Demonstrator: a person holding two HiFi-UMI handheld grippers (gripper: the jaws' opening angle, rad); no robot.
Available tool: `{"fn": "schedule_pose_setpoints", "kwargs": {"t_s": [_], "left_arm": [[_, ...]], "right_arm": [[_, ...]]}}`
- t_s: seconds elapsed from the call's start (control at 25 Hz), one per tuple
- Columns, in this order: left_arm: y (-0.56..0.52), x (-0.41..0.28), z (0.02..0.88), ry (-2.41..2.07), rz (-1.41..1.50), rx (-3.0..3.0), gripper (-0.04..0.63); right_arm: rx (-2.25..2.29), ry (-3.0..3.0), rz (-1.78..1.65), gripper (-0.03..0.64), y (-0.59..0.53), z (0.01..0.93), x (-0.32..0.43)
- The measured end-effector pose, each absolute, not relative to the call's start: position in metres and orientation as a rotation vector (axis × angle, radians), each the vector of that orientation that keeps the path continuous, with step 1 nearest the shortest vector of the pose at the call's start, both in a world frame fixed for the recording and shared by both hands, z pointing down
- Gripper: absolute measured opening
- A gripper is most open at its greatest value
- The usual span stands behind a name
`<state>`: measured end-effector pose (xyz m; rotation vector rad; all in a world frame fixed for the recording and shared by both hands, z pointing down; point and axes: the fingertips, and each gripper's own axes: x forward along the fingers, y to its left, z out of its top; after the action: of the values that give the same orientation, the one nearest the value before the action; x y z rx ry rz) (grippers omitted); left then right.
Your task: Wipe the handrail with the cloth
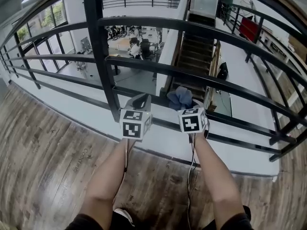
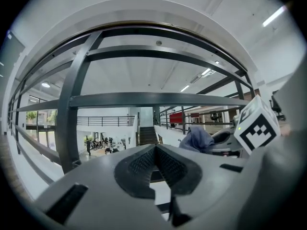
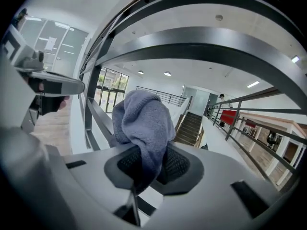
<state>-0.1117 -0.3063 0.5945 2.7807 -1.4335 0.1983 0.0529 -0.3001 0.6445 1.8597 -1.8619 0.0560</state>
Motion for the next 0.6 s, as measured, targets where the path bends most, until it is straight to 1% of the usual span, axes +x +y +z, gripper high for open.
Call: {"fn": "schedule_pose_setpoints", "kwargs": {"t_s": [0.28, 0.6], "left_arm": [[-0.29, -0.048, 0.594, -1.317, 0.198, 2.828, 0.003], [-0.257, 0.03, 0.593, -1.166, 0.179, 2.863, 0.003]], "right_arm": [[1.84, -1.665, -0.119, 0.094, -0.255, 0.642, 0.144], [2.012, -1.596, 0.065, 0.094, -0.196, 0.642, 0.268]]}}
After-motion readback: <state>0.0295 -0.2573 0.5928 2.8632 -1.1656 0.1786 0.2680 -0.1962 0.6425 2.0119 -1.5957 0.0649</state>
